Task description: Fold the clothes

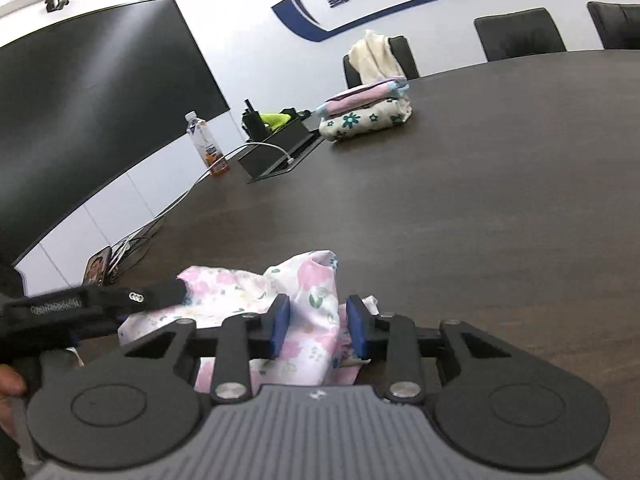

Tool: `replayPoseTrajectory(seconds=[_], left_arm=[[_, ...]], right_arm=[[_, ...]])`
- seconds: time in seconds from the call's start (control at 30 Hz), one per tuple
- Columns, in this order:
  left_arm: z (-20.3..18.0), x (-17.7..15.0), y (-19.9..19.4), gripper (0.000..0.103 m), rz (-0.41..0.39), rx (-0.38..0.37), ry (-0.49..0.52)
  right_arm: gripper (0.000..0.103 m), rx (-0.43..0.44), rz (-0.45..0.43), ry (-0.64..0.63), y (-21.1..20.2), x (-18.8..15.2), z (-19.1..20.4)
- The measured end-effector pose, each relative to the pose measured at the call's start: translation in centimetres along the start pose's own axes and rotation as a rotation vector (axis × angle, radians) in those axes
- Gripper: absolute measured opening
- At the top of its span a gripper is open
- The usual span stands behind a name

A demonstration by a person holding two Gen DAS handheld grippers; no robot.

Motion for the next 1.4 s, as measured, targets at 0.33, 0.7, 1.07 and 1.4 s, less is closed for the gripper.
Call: replayPoseTrajectory(seconds=[0.33, 0.7, 1.07, 1.4], left_arm=[[-2.3, -2.1, 0.4, 0.043, 0.016, -0.026, -0.019], [0.4, -2.8, 0.4, 0.047, 0.028, -0.059, -0.284], [0.1, -3.5, -2.7, 0.083, 0.016, 0.05, -0.185], [-1.2, -3.2, -1.2, 0.055, 0.004, -0.039, -0.225]], right_arm=[[0.046, -0.043, -0.056, 0.009, -0.6, -0.1, 0.6], [0.017, -0.045, -0.054, 0.091, -1.0, -1.0, 0.3], [0.021, -0.045, -0.084, 0.144, -1.5, -1.8, -0.2], [0.021, -0.05, -0.085, 0.144, -1.8, -2.0, 0.1]])
Point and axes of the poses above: each gripper's, at about its wrist camera, not at the fingertips, and y roughly the way its jaws point, z to its left, x to its top, the point moved 3 cm from there along y, roughly the way its jaws point, and after that the axes turned 2 degrees about -z, right-handed, at the moved point
